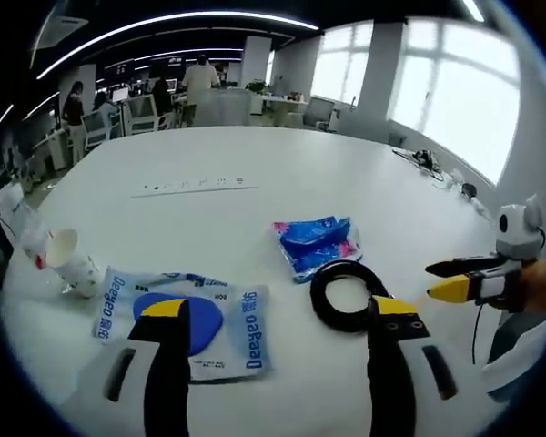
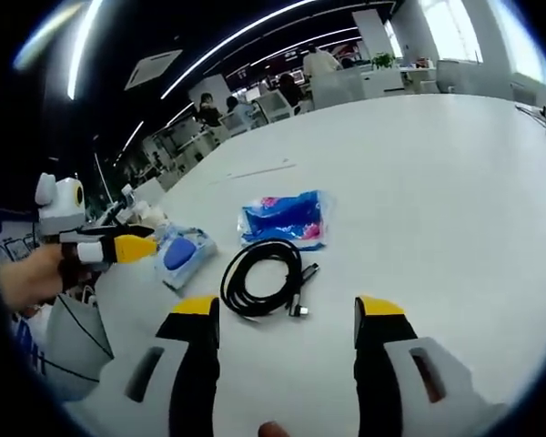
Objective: Arrange the tabletop items into an orderly group along one side of the table until the central work area is clear of visible clutter.
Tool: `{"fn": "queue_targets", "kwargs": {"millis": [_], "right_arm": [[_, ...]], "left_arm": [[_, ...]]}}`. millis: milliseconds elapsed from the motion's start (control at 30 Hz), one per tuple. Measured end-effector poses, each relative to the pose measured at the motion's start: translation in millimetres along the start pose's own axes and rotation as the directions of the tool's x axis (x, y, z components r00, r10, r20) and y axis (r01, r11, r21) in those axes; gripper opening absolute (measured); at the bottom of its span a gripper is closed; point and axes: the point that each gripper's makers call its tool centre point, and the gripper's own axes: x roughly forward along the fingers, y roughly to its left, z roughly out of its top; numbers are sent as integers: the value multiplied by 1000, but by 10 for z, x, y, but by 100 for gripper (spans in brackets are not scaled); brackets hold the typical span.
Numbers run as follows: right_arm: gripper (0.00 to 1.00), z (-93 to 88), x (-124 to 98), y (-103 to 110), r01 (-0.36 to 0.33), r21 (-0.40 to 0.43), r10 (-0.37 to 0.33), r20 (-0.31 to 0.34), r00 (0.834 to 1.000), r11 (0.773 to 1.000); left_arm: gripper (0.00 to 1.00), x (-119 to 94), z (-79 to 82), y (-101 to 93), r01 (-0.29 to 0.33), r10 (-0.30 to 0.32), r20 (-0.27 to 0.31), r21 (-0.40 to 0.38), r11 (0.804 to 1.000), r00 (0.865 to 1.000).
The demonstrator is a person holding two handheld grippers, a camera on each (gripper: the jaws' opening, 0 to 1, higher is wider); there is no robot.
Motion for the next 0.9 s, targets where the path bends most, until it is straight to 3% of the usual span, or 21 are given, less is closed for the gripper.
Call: {"fn": "queue_targets", "kwargs": {"millis": [367,667,900], "right_arm": [[58,53,28,14,0,-11,0,-8,1000,1000],[56,-36,189,328,-66,-59,61,-71,996,996],[55,-45,333,613,-136,-124,121,-119,985,983]], "left_arm": [[82,-146,-113,280,-24,24,2,-15,1000,1000],[81,-284,-297,634,-72,71,-22,-28,997,997],[81,-354,-315,851,-101,100,-23,-37,994,995]]}}
